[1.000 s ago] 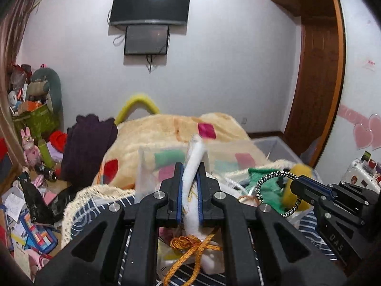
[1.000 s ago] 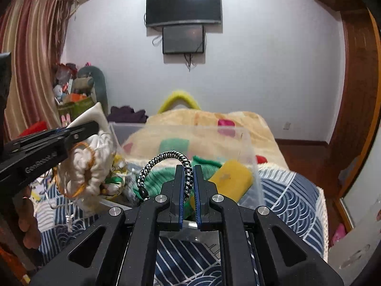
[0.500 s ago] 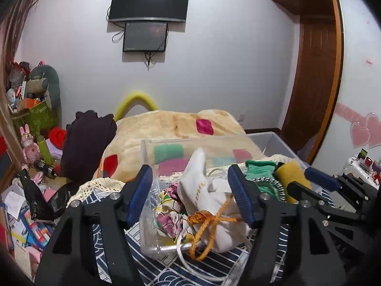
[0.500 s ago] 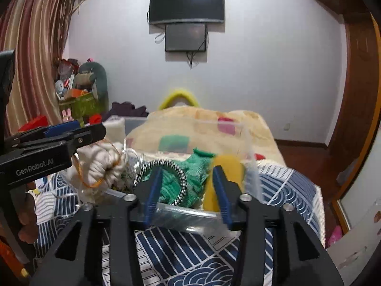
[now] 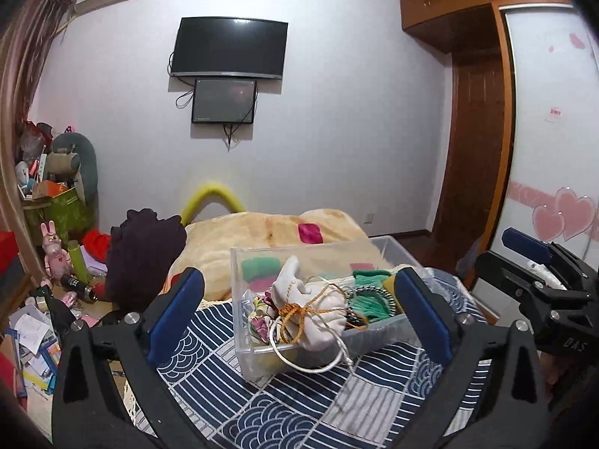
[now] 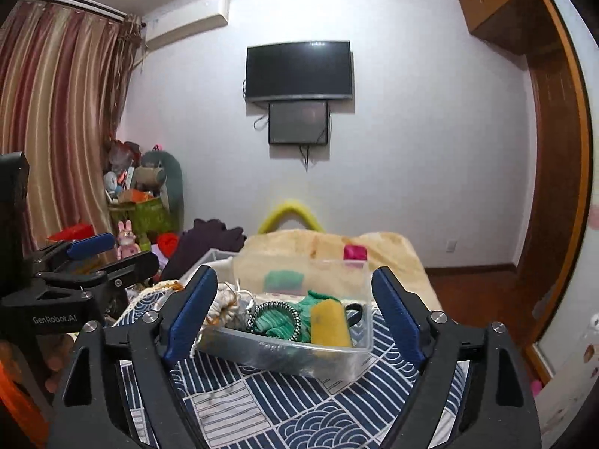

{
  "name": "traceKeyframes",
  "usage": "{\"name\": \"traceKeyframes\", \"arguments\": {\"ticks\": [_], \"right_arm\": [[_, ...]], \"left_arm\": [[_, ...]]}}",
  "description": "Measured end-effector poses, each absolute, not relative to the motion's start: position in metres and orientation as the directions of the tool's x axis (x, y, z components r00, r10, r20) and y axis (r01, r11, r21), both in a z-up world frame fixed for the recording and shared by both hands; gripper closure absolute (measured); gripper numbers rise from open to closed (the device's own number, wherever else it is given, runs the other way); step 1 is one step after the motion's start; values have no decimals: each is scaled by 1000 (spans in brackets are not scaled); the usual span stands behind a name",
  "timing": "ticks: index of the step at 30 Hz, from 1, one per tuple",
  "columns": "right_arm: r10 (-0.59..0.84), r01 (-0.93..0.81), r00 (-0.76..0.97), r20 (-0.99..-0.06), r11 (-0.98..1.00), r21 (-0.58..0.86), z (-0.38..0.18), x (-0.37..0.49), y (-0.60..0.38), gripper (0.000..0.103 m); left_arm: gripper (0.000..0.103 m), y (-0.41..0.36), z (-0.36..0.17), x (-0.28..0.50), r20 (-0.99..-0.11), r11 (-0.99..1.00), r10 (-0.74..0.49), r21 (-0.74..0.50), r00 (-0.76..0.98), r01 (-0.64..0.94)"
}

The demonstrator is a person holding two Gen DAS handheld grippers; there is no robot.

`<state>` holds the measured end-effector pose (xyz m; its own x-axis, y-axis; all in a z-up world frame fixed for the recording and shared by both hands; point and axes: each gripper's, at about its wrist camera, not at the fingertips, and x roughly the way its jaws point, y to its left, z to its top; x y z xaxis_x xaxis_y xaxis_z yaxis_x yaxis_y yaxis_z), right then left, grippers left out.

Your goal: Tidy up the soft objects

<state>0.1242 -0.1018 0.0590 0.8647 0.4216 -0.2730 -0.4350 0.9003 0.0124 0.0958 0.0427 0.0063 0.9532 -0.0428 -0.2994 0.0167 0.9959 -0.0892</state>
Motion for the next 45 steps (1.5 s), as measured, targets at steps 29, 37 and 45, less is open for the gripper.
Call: {"name": "traceKeyframes", "arguments": {"ticks": [29, 37, 45], "right_arm": [[429, -442, 865, -261, 897, 10, 51, 99, -95, 15], [427, -436, 868, -252, 900, 23, 51, 95, -96, 6], [422, -431, 869, -258, 902, 24, 51, 94, -96, 5]], "left_arm": [[0, 44, 8, 62, -286, 995, -59, -97, 957, 32], [0, 44, 6, 64, -294, 994, -68, -107, 953, 38], [0, 44, 6, 64, -293, 994, -65, -102, 954, 37]]}}
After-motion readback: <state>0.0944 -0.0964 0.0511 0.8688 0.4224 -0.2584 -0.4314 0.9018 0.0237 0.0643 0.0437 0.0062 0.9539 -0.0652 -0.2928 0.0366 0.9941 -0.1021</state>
